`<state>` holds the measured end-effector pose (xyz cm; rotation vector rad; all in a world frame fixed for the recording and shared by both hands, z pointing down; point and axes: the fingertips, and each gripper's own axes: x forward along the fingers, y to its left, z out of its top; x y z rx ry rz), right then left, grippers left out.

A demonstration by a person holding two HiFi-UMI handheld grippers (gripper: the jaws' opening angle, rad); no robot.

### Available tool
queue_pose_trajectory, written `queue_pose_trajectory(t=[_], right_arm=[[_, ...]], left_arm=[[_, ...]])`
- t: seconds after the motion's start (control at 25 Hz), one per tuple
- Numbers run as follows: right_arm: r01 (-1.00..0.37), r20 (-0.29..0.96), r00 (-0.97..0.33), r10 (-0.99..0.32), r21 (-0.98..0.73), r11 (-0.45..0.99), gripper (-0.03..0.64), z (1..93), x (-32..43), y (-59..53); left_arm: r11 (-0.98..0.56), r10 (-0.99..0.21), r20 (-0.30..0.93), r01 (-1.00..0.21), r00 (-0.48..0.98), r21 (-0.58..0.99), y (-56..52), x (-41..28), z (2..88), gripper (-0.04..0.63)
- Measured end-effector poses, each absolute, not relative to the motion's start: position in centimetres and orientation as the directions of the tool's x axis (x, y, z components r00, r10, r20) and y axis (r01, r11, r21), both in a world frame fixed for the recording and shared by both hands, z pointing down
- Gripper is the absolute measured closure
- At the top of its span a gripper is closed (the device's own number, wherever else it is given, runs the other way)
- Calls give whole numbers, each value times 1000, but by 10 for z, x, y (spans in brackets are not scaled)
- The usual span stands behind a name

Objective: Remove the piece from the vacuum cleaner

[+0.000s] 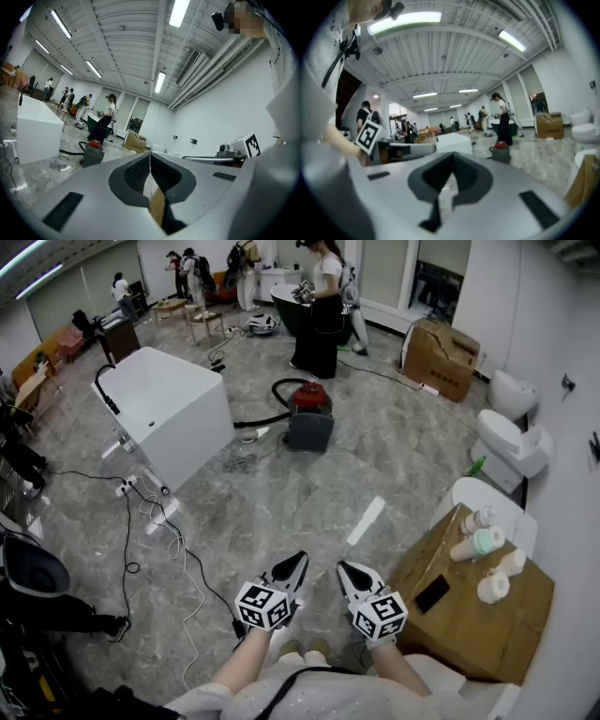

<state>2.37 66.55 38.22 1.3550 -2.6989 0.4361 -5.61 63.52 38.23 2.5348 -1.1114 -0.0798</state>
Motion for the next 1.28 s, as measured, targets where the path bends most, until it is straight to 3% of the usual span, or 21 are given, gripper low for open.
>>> queue_pose_trajectory(t=[0.32, 0.88, 1.28], right_arm=[[-788, 202, -612, -765, -240, 567, 603, 400, 35, 664], [-767, 188, -637, -747, -248, 592, 603, 399, 44, 648], [-795, 233, -598, -767, -296, 530, 603, 427, 47, 578]], left_arm=[[-607, -711, 156, -710, 686, 357, 637, -43, 404, 572], [-575, -744, 157, -742, 649, 345, 621, -36, 408, 572], [-610, -713, 153, -713, 684, 347, 534, -26, 428, 572]])
